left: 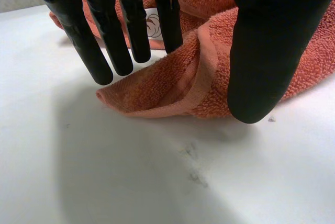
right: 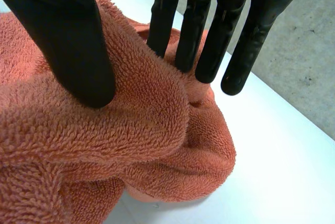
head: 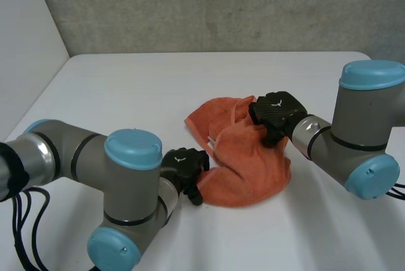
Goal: Fold the laundry
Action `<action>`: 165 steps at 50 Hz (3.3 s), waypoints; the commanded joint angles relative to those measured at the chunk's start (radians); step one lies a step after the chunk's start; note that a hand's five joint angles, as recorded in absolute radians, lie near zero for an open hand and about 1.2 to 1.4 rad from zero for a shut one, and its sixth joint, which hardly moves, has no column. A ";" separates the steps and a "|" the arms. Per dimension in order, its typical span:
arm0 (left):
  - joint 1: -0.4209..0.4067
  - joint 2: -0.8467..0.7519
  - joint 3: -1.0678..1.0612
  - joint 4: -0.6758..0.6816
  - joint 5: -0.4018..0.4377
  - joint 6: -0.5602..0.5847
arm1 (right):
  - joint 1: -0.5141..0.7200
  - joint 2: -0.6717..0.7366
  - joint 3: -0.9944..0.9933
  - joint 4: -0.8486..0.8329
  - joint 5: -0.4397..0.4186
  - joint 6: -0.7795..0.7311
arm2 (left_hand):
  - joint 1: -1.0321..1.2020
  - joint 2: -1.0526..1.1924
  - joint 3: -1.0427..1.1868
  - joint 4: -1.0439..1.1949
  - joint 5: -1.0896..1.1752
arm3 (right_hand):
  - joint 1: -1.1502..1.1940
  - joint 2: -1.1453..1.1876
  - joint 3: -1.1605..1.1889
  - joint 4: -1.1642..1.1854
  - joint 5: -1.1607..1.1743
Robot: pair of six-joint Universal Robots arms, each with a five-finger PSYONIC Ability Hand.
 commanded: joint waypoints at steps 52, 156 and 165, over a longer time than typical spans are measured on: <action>0.274 0.429 -0.234 0.080 0.005 0.177 | 0.077 0.107 -0.344 0.269 -0.100 -0.279 | 0.850 0.846 0.844 0.851 0.851 | -0.257 -0.376 -0.389 -0.390 -0.352; 0.409 0.377 -0.355 0.366 0.061 0.321 | -0.066 -0.052 0.031 0.258 -0.209 -0.873 | 0.850 0.846 0.844 0.851 0.851 | -0.266 -0.385 -0.398 -0.399 -0.361; 0.408 0.377 -0.367 0.367 0.061 0.320 | -0.071 0.051 -0.040 0.257 -0.220 -0.925 | 0.850 0.846 0.844 0.851 0.851 | -0.186 -0.306 -0.319 -0.319 -0.281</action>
